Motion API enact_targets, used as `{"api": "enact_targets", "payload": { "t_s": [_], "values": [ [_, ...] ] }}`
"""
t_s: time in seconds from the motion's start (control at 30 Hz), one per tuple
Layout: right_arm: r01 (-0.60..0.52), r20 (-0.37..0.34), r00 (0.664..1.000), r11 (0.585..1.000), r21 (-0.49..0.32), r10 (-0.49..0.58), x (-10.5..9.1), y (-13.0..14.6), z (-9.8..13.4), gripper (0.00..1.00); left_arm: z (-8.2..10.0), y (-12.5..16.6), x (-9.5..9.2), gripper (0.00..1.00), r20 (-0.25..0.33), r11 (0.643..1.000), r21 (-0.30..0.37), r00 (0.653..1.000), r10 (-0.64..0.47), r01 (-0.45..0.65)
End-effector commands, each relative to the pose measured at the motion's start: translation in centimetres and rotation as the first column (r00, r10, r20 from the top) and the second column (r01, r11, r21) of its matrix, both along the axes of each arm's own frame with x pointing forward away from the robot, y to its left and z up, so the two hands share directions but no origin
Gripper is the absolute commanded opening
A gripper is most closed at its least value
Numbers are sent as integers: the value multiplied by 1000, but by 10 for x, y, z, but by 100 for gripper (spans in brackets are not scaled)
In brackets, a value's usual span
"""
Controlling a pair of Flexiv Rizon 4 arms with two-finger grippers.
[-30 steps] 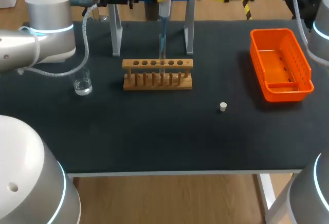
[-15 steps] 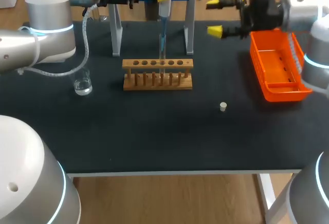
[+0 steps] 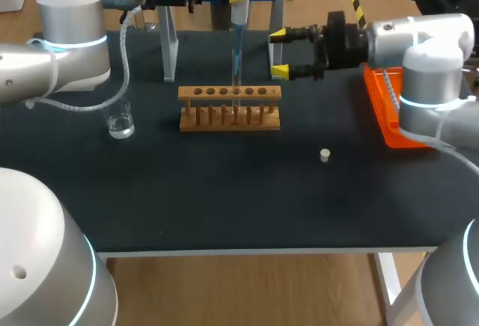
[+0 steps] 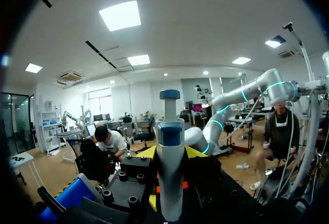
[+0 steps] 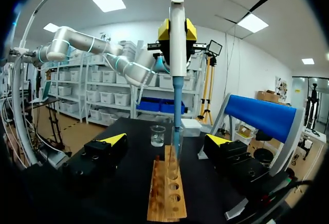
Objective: Invert the test tube, pick up the pipette, mount the tip to pipette, aspirate from beaker and dispense into the tube, eject the tip, return the pipette, and cap with the stopper.
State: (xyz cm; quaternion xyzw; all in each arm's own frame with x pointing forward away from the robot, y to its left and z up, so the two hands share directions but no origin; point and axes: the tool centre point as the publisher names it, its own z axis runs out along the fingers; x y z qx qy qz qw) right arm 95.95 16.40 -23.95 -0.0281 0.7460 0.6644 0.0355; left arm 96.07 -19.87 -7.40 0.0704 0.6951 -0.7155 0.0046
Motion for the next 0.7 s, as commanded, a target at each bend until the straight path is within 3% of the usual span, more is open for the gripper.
{"api": "enact_targets", "payload": {
  "t_s": [0.03,0.4,0.7],
  "values": [
    [-15,-12,1000,1000,-10,15,12,15,-8,100,1,1,2,0,0,1000,2,1000,-6,6],
    [-31,-34,999,998,-55,30,20,39,-17,100,1,1,2,0,0,1000,2,1000,-6,6],
    [-65,-51,997,988,-141,58,22,62,-33,100,1,1,2,0,0,1000,2,1000,-6,6]
  ]
}}
